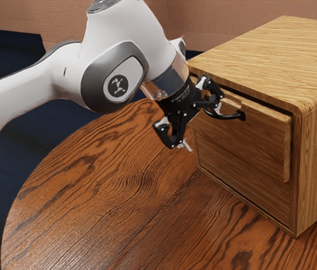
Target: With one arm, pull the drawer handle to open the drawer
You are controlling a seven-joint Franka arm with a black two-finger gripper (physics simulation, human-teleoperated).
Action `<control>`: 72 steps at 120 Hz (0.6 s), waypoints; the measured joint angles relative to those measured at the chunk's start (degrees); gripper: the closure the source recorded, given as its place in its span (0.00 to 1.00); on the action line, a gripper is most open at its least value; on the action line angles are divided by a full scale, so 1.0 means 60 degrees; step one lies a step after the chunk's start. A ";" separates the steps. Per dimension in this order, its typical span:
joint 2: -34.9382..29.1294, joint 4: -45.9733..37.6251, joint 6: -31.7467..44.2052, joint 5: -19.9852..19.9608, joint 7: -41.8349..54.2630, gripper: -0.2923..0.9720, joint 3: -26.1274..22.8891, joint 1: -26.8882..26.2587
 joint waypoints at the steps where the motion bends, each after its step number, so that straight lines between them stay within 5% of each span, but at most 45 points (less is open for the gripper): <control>1: -0.0017 -0.0024 0.0003 0.0000 0.0000 0.23 0.0005 0.0000; 72: -0.1875 -0.2281 0.0468 -0.0029 -0.0013 0.23 0.0411 -0.0101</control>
